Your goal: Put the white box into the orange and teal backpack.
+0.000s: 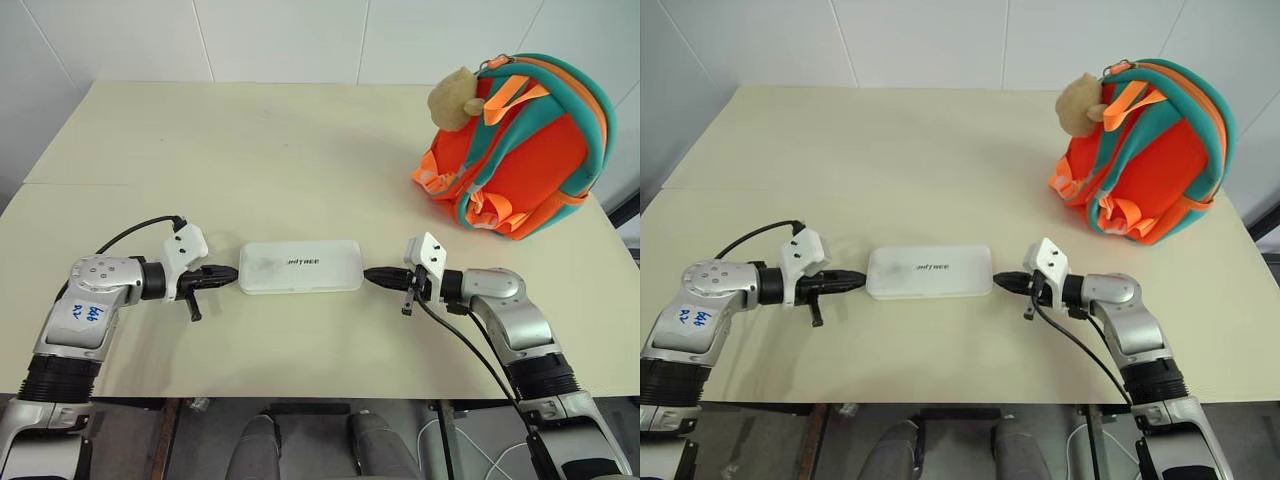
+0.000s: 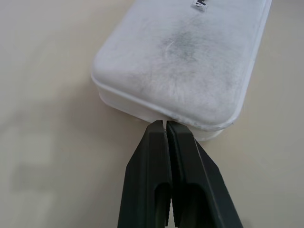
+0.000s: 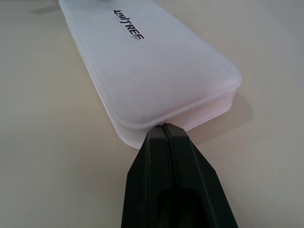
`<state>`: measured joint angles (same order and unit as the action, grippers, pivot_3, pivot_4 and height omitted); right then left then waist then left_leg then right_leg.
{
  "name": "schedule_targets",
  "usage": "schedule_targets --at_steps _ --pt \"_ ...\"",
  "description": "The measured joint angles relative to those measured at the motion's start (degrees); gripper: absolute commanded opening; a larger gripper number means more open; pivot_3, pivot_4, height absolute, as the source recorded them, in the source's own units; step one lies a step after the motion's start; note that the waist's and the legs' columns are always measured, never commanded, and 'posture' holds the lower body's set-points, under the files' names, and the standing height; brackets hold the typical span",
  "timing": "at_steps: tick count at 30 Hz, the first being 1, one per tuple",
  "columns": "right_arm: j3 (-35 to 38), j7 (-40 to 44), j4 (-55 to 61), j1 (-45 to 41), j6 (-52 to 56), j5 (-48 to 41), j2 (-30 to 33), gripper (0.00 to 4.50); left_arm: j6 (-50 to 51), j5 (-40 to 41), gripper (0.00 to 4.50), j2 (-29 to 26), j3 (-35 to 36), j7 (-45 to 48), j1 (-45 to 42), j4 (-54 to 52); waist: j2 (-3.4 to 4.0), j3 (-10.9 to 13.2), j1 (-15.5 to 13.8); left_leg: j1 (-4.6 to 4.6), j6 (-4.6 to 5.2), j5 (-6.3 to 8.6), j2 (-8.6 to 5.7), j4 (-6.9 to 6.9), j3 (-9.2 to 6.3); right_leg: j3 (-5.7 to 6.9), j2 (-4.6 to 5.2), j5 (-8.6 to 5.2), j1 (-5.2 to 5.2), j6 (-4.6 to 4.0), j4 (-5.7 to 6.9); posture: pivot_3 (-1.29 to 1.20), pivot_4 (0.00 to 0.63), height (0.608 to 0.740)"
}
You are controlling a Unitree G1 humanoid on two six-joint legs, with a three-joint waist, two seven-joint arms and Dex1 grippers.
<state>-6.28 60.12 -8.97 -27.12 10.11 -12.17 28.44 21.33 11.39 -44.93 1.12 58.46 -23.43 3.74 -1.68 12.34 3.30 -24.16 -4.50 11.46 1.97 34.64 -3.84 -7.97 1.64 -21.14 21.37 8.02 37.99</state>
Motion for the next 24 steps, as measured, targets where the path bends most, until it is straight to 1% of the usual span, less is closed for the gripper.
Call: schedule_targets --at_steps 5,10,16,24 --pt "0.4 -0.2 0.5 0.2 1.3 0.0 0.1 0.0 0.0 -1.0 0.13 2.1 -0.4 -1.1 -2.4 2.7 0.0 0.0 -0.1 0.0 0.0 0.0 -0.01 0.02 0.0 0.0 0.0 0.0 -0.01 0.0 0.01 0.0 0.15 0.74" --pt "2.2 -0.2 4.3 2.6 3.8 -0.4 2.6 0.0 -0.1 -2.5 0.13 5.2 -2.2 -1.3 -5.0 4.2 0.0 0.0 -0.6 -0.03 0.0 0.0 -0.06 0.03 -0.01 0.01 0.04 0.0 -0.03 0.01 -0.04 0.0 0.15 0.74" --pt "5.4 -0.2 7.5 6.1 6.3 -0.9 6.1 0.0 -0.1 -2.6 0.13 8.7 -4.1 -1.1 -5.8 3.7 0.0 0.0 -0.5 -0.02 0.0 0.0 -0.05 0.04 -0.01 0.01 0.03 0.0 -0.05 0.01 -0.04 0.0 0.15 0.74" --pt "8.4 -0.2 10.1 9.4 7.8 -1.7 9.0 0.0 1.2 -2.6 0.13 9.9 -6.3 -0.5 -4.6 0.3 0.0 0.0 -0.4 0.0 0.01 0.0 -0.06 0.07 -0.01 0.0 0.03 0.02 -0.11 0.03 -0.07 0.0 0.15 0.74"
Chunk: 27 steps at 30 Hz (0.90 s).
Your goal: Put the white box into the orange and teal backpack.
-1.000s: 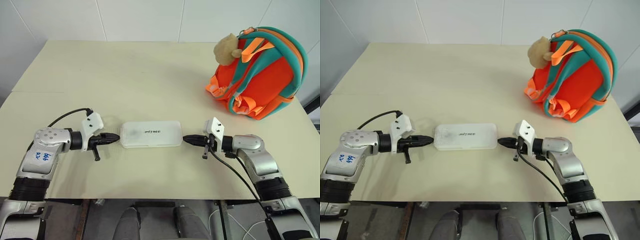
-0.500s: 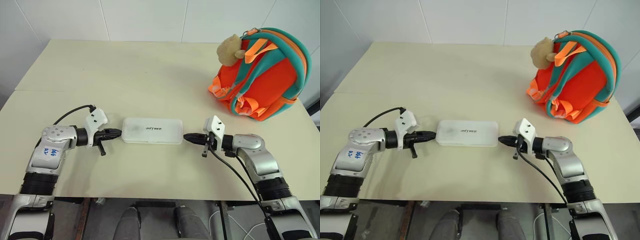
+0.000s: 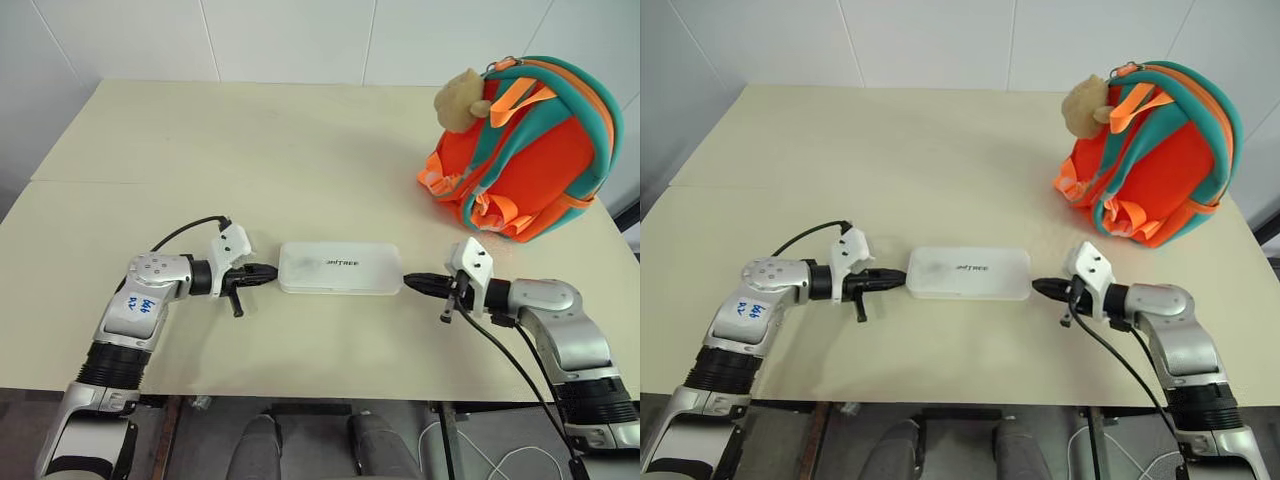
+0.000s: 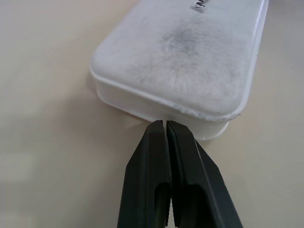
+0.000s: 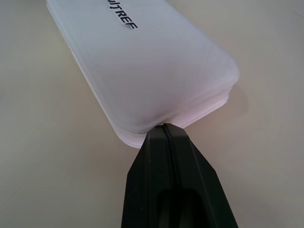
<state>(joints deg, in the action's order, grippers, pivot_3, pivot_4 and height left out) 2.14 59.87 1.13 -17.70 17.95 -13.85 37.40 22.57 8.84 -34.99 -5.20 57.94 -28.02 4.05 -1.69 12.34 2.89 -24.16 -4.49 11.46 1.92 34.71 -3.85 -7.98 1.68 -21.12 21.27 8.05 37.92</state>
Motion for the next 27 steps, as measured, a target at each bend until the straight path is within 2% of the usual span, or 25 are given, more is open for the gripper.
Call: schedule_targets --at_steps 3,6,18,26,27 --pt "0.5 0.0 0.1 0.2 0.5 -0.5 0.0 0.0 0.3 0.0 0.13 -0.1 -0.1 0.2 0.4 -0.8 0.0 0.0 0.0 0.01 0.0 0.0 0.0 0.01 0.0 0.0 0.0 0.0 -0.01 0.01 0.0 0.0 0.15 0.74" --pt "0.5 -0.1 0.2 0.2 1.7 -1.4 0.0 0.58 0.6 0.0 0.72 -0.9 -0.1 0.2 0.5 -0.8 0.0 0.0 0.2 0.01 0.0 0.0 0.0 0.02 0.0 0.0 0.0 0.01 -0.01 0.01 0.01 0.0 0.15 0.74" --pt "0.8 1.6 -1.4 -1.2 3.3 -3.2 5.5 4.5 2.2 2.4 4.45 -8.0 3.0 3.0 3.2 0.0 0.0 0.0 0.3 0.0 0.01 0.01 0.01 -0.03 0.0 -0.01 0.0 0.0 0.01 0.01 -0.04 0.0 0.15 0.74" --pt "2.0 1.9 -3.4 -1.7 2.0 -3.7 7.3 4.5 7.8 7.2 4.45 -7.7 5.1 3.6 2.4 1.5 0.0 0.0 0.2 -0.01 0.03 0.02 0.01 -0.04 0.0 -0.01 0.0 0.0 0.02 0.01 -0.06 0.0 0.15 0.74" --pt "2.3 2.1 -3.2 -1.7 2.1 -4.4 7.3 4.31 8.6 7.9 4.49 -7.7 5.3 3.7 2.1 1.8 0.0 0.0 0.3 -0.01 0.03 0.02 0.01 -0.03 0.0 -0.01 0.0 0.0 0.01 0.01 -0.06 0.0 0.15 0.74"
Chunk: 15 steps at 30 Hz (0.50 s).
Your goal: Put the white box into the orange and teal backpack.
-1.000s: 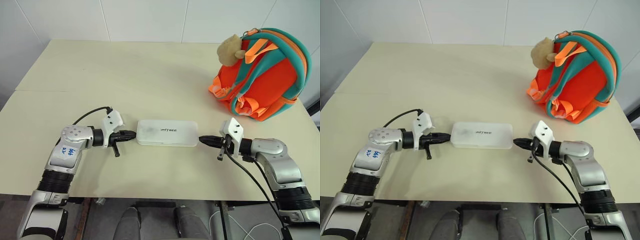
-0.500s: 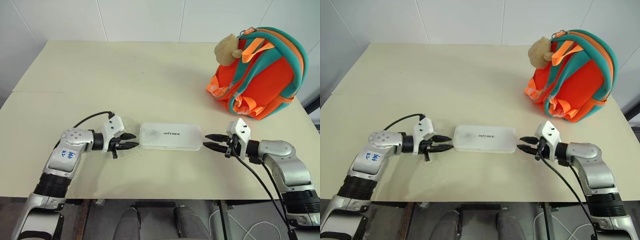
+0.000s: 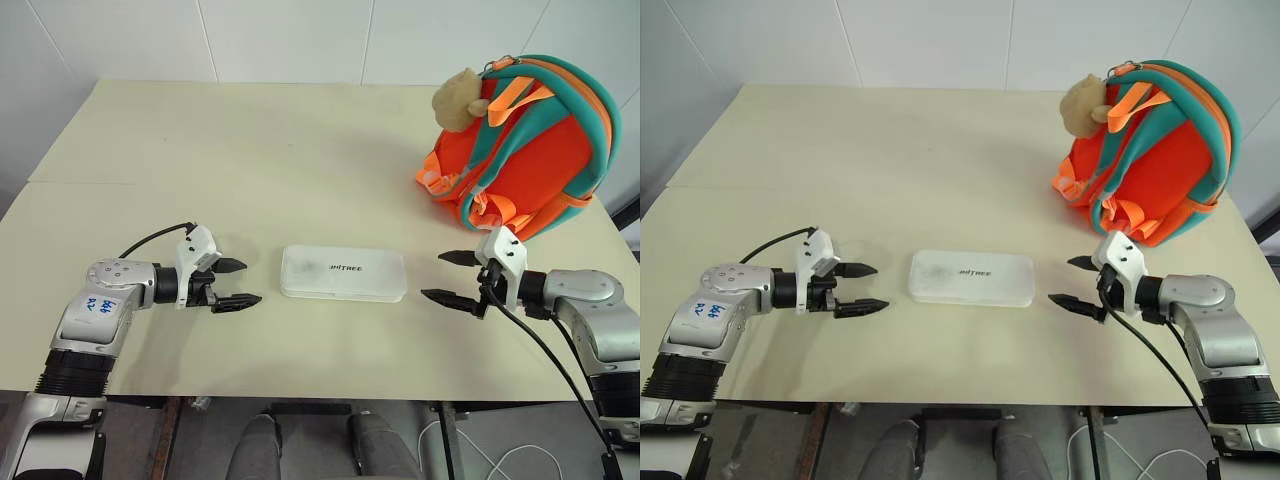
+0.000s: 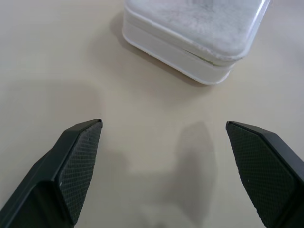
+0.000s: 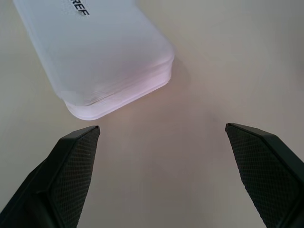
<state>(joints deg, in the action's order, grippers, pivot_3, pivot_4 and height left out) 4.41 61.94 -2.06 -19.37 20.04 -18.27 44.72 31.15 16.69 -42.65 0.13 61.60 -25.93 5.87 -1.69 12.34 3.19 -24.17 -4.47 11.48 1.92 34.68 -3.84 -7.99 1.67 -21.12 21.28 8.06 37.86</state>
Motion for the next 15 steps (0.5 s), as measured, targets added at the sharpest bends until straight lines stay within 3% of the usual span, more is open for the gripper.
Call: schedule_targets --at_steps 3,13,15 --pt "0.8 0.8 2.5 0.1 0.9 -2.6 -0.1 3.58 0.8 1.8 4.5 0.1 0.4 0.9 -0.4 -0.1 0.0 0.0 0.1 0.0 0.0 0.0 0.01 -0.03 0.01 -0.01 0.0 0.0 0.01 0.0 0.0 0.0 0.15 0.74" --pt "-1.3 0.9 11.7 -1.3 7.5 -9.9 -3.2 0.11 4.2 6.1 4.5 -0.7 0.9 4.8 -0.4 -0.9 0.0 0.0 0.1 0.01 0.0 0.0 0.04 -0.03 0.0 0.0 -0.02 0.0 0.01 0.0 0.0 0.0 0.15 0.74" --pt "-3.6 0.9 11.0 -2.8 7.2 -9.3 -5.0 0.05 4.5 6.1 4.5 -0.7 0.7 4.8 -0.4 -0.9 0.0 0.0 0.1 0.01 0.0 0.0 0.03 -0.02 0.0 0.0 -0.02 0.0 0.02 0.0 0.0 0.0 0.15 0.74"
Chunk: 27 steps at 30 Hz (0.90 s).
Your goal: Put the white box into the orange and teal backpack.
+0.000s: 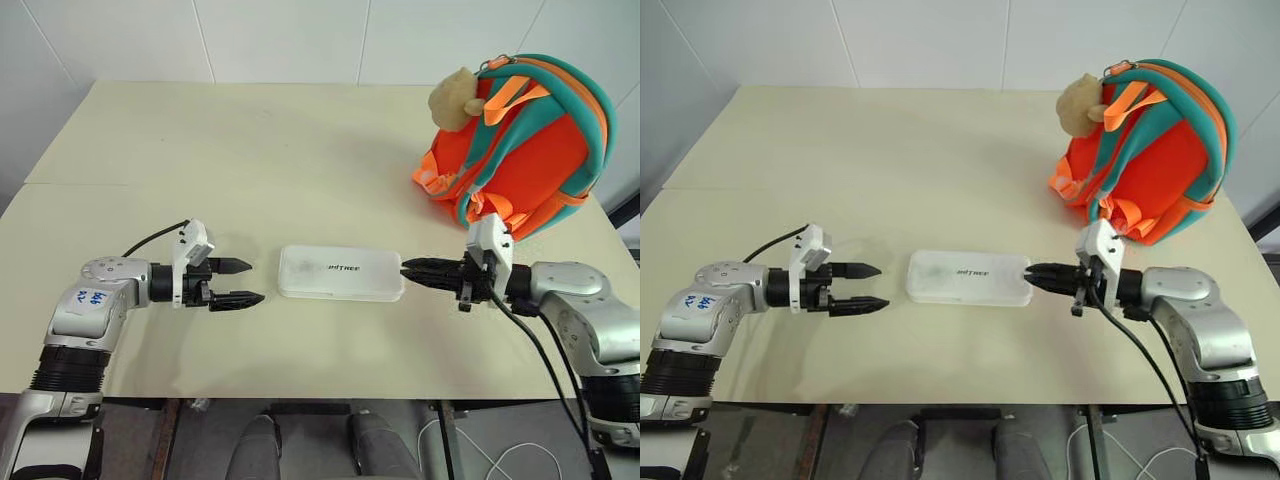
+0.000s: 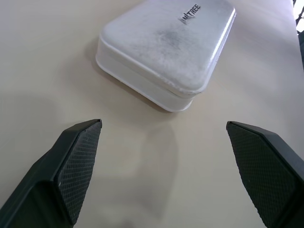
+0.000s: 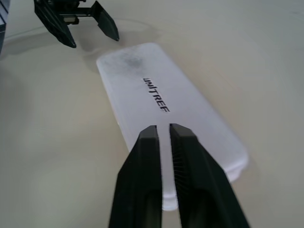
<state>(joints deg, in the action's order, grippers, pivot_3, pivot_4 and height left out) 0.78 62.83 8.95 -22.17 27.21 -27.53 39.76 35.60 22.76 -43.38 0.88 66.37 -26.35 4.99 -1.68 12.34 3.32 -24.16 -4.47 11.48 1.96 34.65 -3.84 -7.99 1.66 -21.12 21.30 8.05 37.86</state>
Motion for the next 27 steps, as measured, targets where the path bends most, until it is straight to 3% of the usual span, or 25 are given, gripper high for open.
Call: schedule_targets --at_steps 12,23,27 --pt "-7.9 -0.5 -15.3 -6.5 -8.7 9.0 -6.3 0.05 0.2 0.1 4.5 0.5 -0.9 -1.0 -0.3 -0.4 0.0 0.0 -0.1 -0.02 0.0 0.0 0.0 -0.03 0.0 0.01 0.01 -0.01 0.04 -0.01 -0.02 0.0 0.15 0.74" --pt "-9.7 -0.3 -15.5 -6.8 -13.9 12.0 -7.5 0.05 0.6 0.6 4.5 0.5 -0.7 -2.5 1.5 -2.3 -0.01 0.0 0.1 0.04 -0.01 0.0 0.01 0.04 0.0 0.0 0.0 0.0 -0.02 -0.01 0.05 0.0 0.15 0.74" --pt "-6.8 -0.3 -14.1 -6.6 -9.1 8.5 -6.8 0.21 0.4 0.9 4.5 0.5 -0.6 -2.3 1.5 -2.5 0.02 0.0 -0.1 -0.03 -0.01 0.0 0.0 0.03 0.0 0.0 0.01 0.0 0.02 0.0 0.04 0.0 0.15 0.74"
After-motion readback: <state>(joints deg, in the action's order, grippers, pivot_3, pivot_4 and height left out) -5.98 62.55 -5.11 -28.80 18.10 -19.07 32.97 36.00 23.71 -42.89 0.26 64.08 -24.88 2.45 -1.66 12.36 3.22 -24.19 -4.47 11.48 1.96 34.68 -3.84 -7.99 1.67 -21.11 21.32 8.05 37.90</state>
